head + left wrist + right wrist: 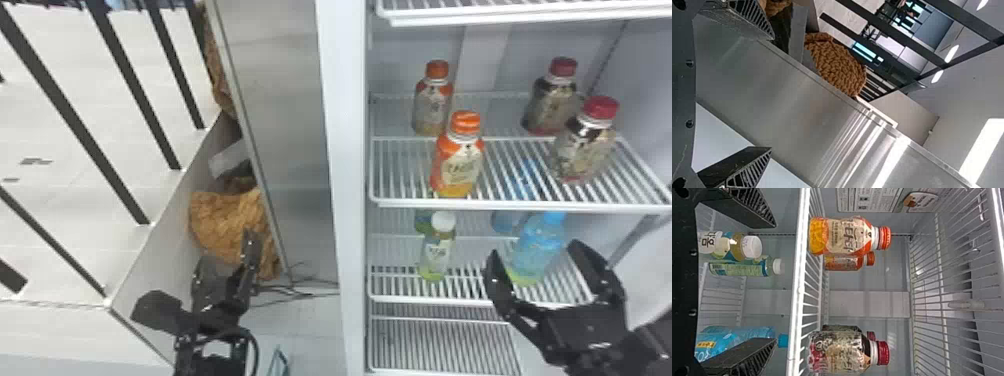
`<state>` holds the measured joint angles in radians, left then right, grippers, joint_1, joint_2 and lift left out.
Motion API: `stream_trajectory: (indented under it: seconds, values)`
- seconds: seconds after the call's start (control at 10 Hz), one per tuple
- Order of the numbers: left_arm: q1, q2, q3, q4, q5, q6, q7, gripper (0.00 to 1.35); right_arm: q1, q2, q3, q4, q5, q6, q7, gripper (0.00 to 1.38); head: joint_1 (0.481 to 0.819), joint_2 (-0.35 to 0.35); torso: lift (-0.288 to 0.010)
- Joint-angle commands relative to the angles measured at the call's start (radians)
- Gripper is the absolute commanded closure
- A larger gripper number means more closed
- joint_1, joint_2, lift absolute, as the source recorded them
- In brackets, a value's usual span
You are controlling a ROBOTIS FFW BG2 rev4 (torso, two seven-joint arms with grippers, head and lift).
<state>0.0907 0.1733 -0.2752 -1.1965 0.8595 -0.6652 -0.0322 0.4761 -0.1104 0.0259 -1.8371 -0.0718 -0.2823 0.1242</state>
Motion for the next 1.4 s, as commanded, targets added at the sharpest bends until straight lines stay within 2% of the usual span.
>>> stream_trajectory:
  seconds: [0.0, 1.3]
  values:
    - [0.0, 0.0, 0.0, 0.0, 0.0, 0.0, 0.0, 0.0, 0.0, 0.0, 0.0, 0.0, 0.0, 0.0, 0.0, 0.0, 0.695, 0.093, -0.04]
    - [0.0, 0.0, 0.0, 0.0, 0.0, 0.0, 0.0, 0.0, 0.0, 0.0, 0.0, 0.0, 0.0, 0.0, 0.0, 0.0, 0.695, 0.093, -0.04]
